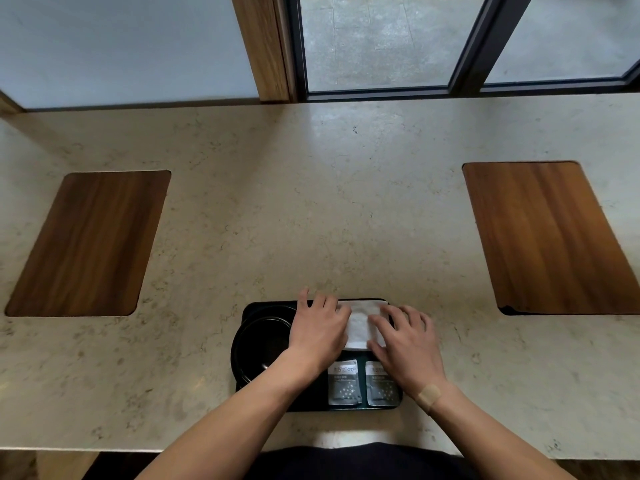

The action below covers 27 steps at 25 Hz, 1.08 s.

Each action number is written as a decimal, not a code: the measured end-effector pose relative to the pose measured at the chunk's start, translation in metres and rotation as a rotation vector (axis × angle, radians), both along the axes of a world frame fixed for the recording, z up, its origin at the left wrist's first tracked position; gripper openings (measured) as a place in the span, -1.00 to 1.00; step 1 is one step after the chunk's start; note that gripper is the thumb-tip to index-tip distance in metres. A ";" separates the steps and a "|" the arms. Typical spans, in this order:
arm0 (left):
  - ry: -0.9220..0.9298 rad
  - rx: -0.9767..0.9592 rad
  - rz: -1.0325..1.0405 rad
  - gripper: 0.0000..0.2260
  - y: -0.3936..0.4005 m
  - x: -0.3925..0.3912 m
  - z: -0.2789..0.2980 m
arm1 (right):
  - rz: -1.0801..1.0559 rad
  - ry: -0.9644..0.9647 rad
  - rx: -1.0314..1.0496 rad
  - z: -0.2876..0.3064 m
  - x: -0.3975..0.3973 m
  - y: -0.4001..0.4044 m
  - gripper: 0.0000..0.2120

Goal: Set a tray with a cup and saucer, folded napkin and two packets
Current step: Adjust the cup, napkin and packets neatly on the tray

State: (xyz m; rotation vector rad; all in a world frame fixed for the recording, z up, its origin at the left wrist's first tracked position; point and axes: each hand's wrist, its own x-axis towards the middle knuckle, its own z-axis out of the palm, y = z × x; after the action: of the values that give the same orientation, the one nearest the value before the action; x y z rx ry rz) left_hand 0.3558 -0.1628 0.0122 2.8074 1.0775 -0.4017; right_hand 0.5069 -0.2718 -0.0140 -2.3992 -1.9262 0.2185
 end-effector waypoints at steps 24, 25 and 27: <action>-0.118 0.058 -0.139 -0.75 -0.044 -0.062 0.012 | 0.104 0.096 0.040 0.025 -0.027 -0.053 -0.64; -0.103 0.061 -0.155 -0.74 -0.047 -0.065 0.012 | 0.104 0.092 0.026 0.025 -0.029 -0.056 -0.63; -0.063 0.066 -0.184 -0.71 -0.052 -0.068 0.011 | 0.108 0.082 -0.006 0.022 -0.033 -0.059 -0.60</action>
State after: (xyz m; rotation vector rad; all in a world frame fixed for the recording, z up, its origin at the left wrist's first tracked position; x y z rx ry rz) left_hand 0.2883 -0.2147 0.0232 2.9671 0.8385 -0.2959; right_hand 0.4742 -0.3306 0.0084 -2.2536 -2.0227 0.3230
